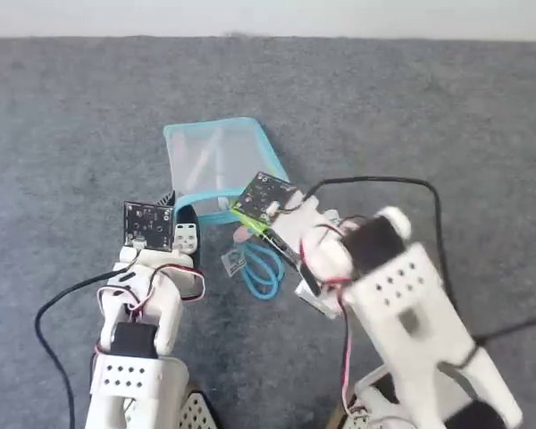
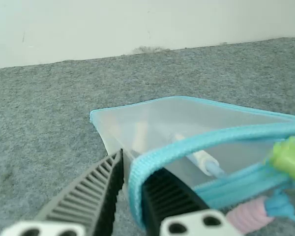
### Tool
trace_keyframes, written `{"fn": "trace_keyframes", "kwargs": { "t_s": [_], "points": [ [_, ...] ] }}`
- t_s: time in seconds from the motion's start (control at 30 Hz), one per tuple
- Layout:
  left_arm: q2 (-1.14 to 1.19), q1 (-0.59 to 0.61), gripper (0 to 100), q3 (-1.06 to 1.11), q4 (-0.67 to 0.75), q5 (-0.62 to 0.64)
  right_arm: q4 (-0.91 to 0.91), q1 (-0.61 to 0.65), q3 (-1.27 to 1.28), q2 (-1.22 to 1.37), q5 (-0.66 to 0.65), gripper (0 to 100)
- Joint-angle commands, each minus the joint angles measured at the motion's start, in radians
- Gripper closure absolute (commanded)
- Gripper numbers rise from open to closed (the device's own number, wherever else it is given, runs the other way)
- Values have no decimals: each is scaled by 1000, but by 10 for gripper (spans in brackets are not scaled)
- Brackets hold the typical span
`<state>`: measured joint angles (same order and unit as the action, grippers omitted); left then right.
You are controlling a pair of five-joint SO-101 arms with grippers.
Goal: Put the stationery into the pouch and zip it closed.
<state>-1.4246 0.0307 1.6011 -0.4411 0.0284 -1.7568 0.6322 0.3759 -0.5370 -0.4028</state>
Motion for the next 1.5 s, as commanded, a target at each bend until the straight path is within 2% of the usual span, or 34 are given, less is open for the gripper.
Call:
{"fn": "trace_keyframes", "kwargs": {
  "t_s": [0.0, 0.27, 0.63, 0.9, 1.07, 1.13, 1.3, 1.47],
  "points": [
    [8, -12, 988, -19, 2, -9, -36, 12, -57, 27, 23, 991],
    [8, -12, 988, -19, 2, -9, -31, 12, -181, 170, 28, 991],
    [8, -12, 988, -19, 2, -9, -35, 7, -489, 430, 77, 990],
    [8, -20, 988, -19, 2, -9, -31, 13, -713, 476, 80, 988],
    [8, -20, 988, -19, 2, -9, -30, 81, -753, 475, 77, 987],
    [8, -20, 988, -19, 2, -9, -28, 125, -753, 469, 74, 959],
    [8, -15, 988, -19, 0, -9, -13, 188, -755, 467, 71, 815],
    [8, -14, 988, -19, 0, -9, 7, 162, -755, 466, 77, 800]
  ]
}}
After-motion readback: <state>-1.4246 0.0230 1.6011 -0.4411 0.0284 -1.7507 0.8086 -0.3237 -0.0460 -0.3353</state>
